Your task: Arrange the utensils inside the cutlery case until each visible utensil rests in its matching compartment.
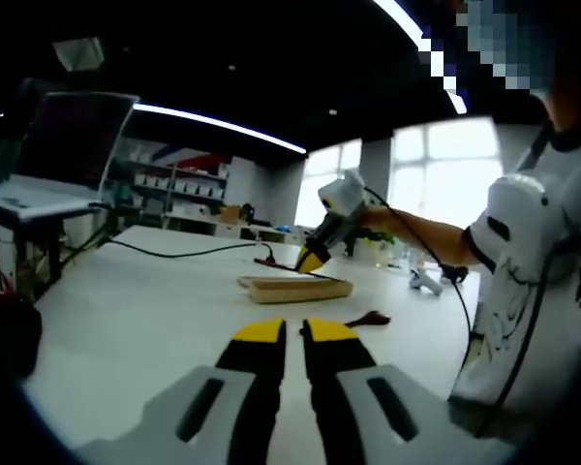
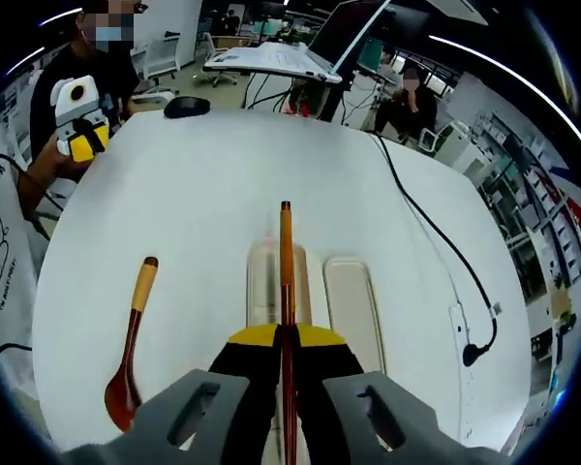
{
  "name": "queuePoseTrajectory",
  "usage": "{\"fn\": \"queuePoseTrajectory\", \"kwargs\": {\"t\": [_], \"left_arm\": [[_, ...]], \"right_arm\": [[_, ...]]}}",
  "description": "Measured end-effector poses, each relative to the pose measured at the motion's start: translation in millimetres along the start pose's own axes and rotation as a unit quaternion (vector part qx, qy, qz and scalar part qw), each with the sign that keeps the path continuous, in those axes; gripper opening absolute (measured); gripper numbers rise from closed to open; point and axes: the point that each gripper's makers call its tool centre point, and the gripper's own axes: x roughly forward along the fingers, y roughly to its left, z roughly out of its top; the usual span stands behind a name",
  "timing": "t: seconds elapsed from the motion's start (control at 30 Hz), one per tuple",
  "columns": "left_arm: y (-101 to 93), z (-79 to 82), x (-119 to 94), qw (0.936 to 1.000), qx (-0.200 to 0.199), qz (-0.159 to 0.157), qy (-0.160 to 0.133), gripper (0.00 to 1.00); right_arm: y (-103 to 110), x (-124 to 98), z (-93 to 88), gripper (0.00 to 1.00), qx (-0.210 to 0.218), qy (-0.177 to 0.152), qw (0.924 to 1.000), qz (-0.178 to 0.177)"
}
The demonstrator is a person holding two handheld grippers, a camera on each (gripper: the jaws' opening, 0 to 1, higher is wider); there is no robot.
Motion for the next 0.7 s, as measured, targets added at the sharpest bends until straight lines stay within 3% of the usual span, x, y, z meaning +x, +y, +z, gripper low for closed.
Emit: {"fn": "queuePoseTrajectory", "kwargs": {"t": [0.7], "left_arm": [[2.8,-5.9,-4.5,0.9999,-0.001,0.012,0.009,0.07]], "right_arm": [[4.1,16.9,-26.1,0.02,0.003,0.045,0.9988,0.019]]}}
